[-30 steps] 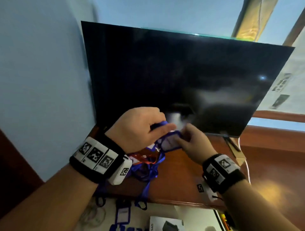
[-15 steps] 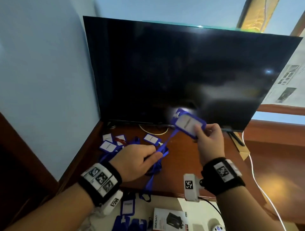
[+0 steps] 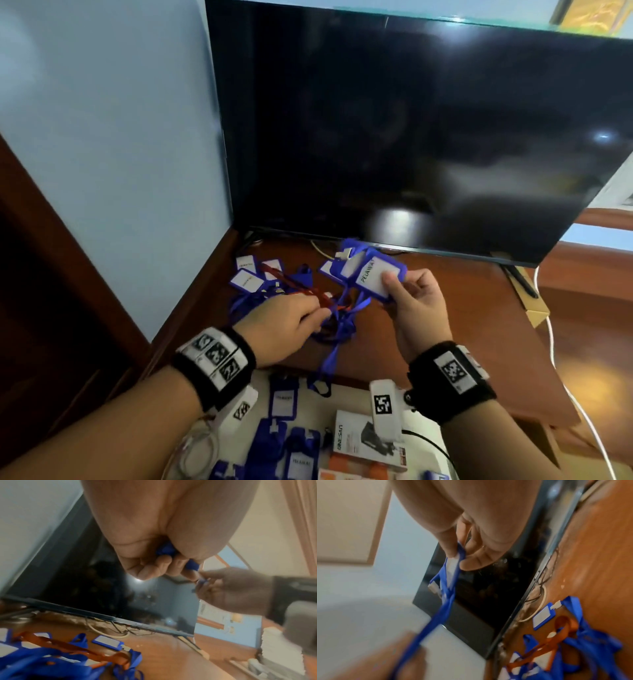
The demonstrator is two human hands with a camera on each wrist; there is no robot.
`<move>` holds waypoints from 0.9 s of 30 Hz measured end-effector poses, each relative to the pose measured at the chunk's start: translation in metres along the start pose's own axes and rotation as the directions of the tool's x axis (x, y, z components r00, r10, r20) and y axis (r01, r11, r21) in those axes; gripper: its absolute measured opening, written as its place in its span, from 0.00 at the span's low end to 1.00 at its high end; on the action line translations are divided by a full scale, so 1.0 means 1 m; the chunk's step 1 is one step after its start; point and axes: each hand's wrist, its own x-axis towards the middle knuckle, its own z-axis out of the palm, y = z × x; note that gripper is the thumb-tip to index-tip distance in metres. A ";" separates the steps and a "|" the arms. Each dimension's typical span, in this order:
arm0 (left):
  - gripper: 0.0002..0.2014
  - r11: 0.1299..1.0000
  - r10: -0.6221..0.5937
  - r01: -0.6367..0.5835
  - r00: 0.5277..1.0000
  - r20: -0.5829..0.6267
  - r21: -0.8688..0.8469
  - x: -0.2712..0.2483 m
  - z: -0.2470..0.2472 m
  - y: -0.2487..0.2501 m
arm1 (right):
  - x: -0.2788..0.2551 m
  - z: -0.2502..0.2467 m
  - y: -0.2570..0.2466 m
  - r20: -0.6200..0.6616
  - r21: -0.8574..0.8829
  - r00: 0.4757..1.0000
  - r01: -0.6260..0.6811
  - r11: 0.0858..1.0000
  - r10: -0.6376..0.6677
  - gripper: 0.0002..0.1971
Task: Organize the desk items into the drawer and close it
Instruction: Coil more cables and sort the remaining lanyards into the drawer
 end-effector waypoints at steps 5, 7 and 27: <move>0.12 0.994 0.086 -0.071 0.980 -0.180 0.088 -0.002 -0.005 0.010 | -0.010 -0.009 0.035 0.374 -0.665 0.927 0.256 0.702 0.016 0.14; 0.11 0.989 -0.014 0.037 0.987 -0.159 0.143 0.003 -0.014 0.004 | -0.022 -0.005 0.036 0.483 -0.651 0.847 0.178 0.738 0.222 0.15; 0.21 -0.058 -0.464 0.220 0.858 0.221 -0.974 -0.084 0.054 -0.042 | -0.103 0.028 0.115 0.174 -0.072 0.779 -0.600 0.797 0.603 0.13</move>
